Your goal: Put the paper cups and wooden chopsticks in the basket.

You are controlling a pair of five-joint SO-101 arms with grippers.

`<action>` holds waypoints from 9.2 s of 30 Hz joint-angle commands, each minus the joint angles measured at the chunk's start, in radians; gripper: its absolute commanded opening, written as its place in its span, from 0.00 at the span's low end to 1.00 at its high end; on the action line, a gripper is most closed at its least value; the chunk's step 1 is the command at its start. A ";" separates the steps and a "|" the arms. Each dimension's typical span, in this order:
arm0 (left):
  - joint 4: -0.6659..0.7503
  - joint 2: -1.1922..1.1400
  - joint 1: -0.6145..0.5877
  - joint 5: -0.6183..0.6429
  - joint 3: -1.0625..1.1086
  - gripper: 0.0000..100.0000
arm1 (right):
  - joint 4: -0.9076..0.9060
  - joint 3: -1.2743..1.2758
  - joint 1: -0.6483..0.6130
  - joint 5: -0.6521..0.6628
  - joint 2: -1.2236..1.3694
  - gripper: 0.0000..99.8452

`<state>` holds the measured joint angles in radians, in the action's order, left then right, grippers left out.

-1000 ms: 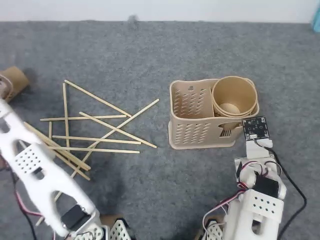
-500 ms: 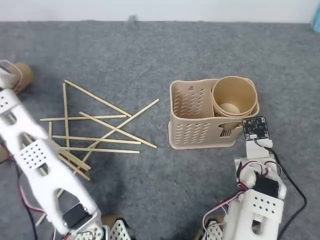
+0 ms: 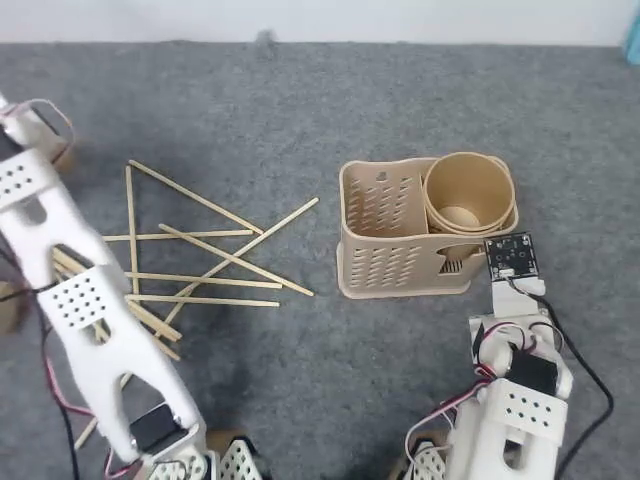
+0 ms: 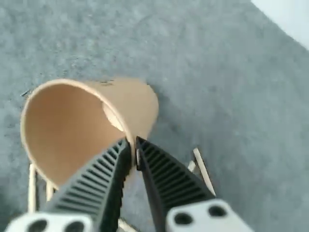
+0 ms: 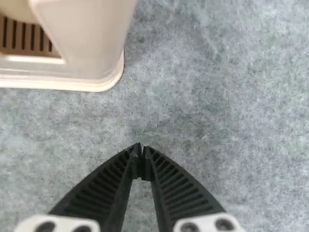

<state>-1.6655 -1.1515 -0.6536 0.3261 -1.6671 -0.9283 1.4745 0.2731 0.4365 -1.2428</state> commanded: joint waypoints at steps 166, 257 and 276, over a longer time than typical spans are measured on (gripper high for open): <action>1.455 1.631 1.467 -0.097 2.451 0.01 | -0.001 -0.035 0.143 -0.032 -0.018 0.01; 1.771 0.914 -0.667 0.060 2.141 0.20 | -0.019 0.003 0.028 0.046 -0.018 0.01; 1.847 0.720 -0.582 0.071 2.038 0.19 | -0.024 0.006 0.008 0.046 -0.018 0.01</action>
<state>0.1358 -0.4196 -1.2444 0.3859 0.4150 -0.9406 1.4899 0.2931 0.4687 -1.2428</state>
